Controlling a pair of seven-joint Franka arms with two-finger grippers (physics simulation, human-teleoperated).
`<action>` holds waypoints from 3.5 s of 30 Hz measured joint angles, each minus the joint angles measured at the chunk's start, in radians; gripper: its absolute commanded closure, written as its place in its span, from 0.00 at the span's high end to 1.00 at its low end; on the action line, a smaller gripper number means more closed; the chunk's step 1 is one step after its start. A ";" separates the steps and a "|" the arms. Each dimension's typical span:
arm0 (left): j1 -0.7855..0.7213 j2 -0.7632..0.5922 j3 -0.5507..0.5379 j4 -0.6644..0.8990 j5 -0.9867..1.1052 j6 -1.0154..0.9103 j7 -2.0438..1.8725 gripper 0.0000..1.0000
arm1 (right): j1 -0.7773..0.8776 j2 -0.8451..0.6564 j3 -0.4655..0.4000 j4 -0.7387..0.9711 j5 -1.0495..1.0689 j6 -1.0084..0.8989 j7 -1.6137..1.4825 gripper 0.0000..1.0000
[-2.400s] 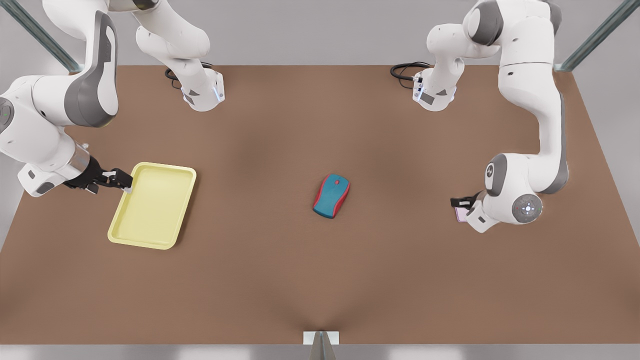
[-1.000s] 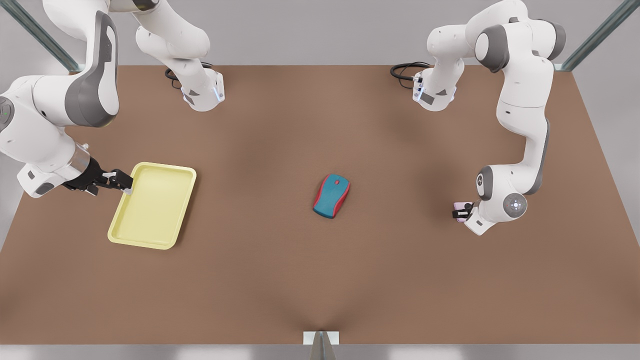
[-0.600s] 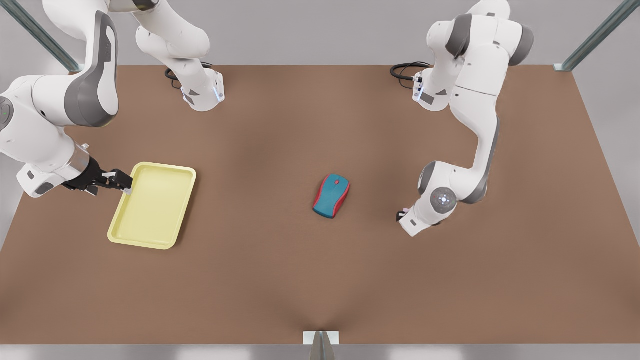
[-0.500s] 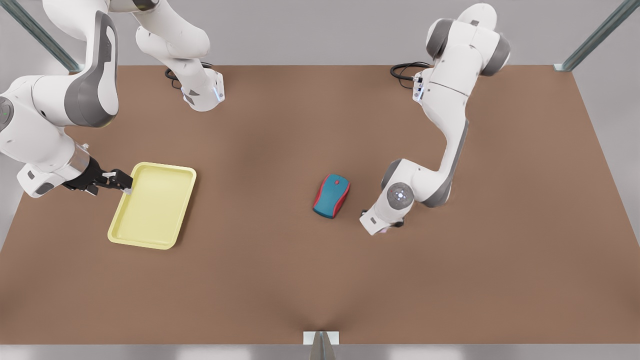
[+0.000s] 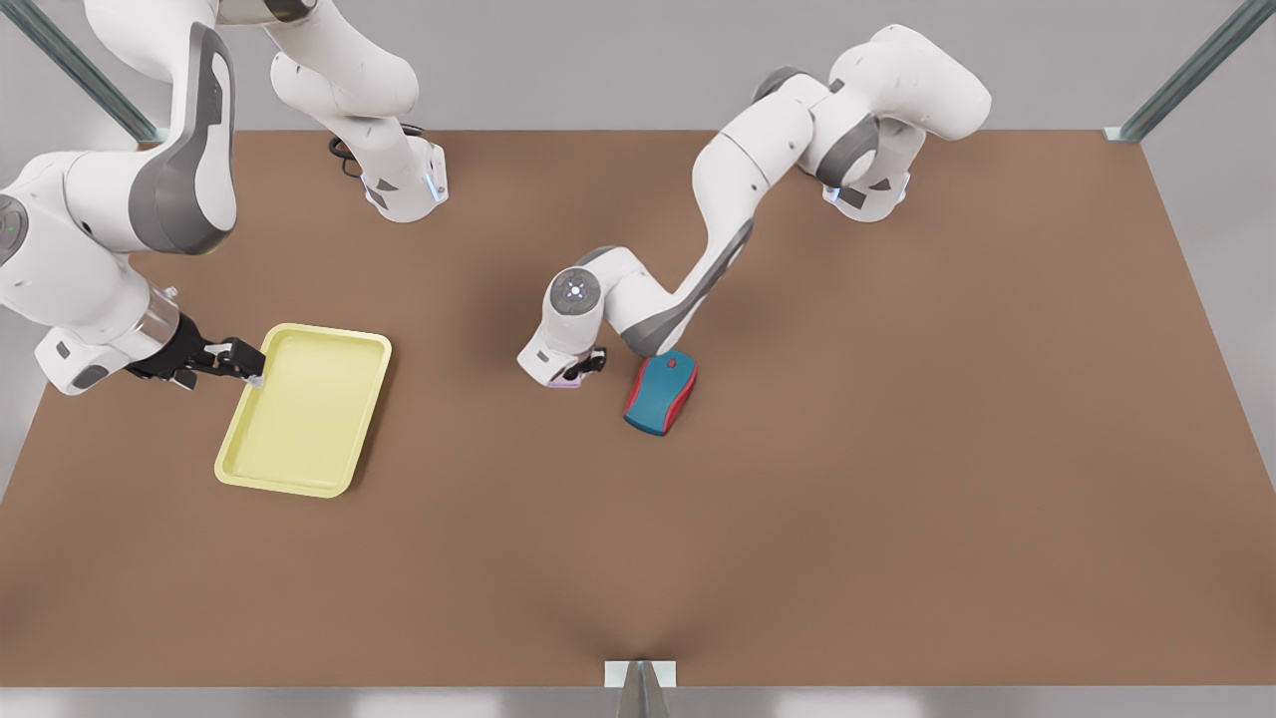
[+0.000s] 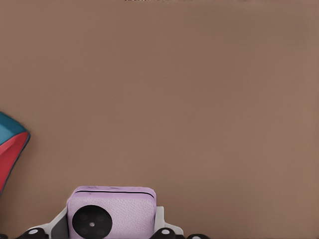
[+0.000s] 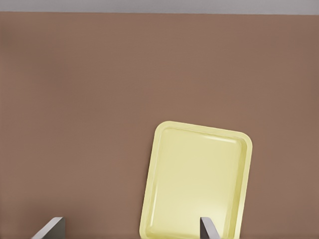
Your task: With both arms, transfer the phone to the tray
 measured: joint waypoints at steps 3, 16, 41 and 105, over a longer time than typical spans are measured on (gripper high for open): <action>-0.003 0.029 0.000 0.018 -0.004 0.090 -0.080 0.68 | -0.004 0.003 -0.001 -0.001 0.000 -0.001 0.000 1.00; -0.036 0.114 -0.015 0.023 -0.004 0.225 -0.094 1.00 | 0.005 0.002 0.007 0.002 0.000 -0.003 -0.003 1.00; 0.411 -0.857 0.088 -0.568 -0.079 -0.517 0.583 1.00 | 0.424 0.339 0.170 -0.046 -0.042 0.119 0.260 1.00; 0.424 -0.826 0.121 -0.516 0.095 -0.548 1.001 1.00 | 0.447 0.488 0.162 -0.347 -0.093 0.617 0.154 1.00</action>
